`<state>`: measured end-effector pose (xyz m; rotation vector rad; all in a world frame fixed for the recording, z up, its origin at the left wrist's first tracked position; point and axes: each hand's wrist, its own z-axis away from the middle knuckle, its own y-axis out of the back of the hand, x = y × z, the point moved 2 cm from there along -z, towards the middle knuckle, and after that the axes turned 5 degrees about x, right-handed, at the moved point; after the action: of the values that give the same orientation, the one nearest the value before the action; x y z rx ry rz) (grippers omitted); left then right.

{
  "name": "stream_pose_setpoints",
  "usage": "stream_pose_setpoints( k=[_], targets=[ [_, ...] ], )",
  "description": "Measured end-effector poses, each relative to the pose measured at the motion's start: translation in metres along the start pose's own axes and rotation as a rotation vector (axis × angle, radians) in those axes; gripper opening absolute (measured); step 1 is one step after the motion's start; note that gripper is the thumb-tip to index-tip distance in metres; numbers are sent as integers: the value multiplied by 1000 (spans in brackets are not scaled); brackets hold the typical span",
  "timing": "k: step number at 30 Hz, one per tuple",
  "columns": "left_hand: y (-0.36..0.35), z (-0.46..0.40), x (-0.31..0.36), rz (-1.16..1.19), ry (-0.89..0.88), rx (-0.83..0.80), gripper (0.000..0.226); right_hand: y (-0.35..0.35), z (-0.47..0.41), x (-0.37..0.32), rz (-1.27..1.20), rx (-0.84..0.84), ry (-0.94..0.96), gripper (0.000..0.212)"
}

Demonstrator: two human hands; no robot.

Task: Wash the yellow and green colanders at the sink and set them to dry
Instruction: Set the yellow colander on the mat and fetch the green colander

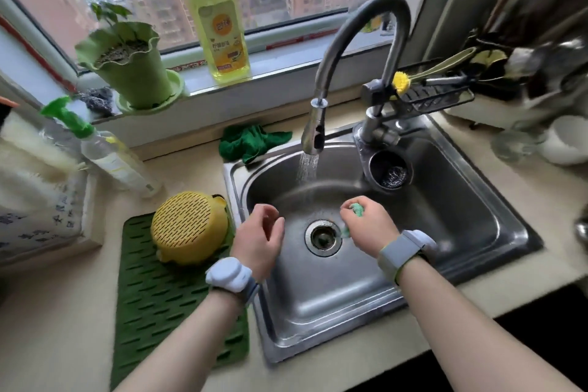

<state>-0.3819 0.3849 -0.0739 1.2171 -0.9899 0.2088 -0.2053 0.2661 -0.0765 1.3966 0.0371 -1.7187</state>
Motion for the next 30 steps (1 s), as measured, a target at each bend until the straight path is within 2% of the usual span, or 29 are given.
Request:
stream_pose_setpoints(
  k=[4,7,8,9,10,12,18,23,27,30],
  targets=[
    [-96,0,94,35,-101,-247,15,90,-8,37,-159,195,-64,6],
    [-172,13,169,-54,-227,-414,19,176,-7,73,-228,349,-102,8],
    [-177,12,173,-68,-250,-417,19,181,-8,73,-227,362,-114,8],
    [-216,23,212,-53,-304,-463,18,229,-4,98,-235,435,-152,9],
    [-222,23,218,-71,-316,-474,18,234,-4,102,-247,454,-151,12],
    [-278,41,276,-77,-415,-556,21,298,0,143,-285,571,-212,19],
    [-377,67,382,-188,-598,-561,24,393,23,210,-441,727,-299,9],
    [-431,72,425,-676,-770,-504,28,429,33,247,-507,750,-365,10],
    [-452,67,434,-874,-721,-547,34,436,32,262,-498,767,-394,8],
    [-453,71,443,-893,-634,-617,47,439,32,266,-514,766,-397,8]
  ],
)
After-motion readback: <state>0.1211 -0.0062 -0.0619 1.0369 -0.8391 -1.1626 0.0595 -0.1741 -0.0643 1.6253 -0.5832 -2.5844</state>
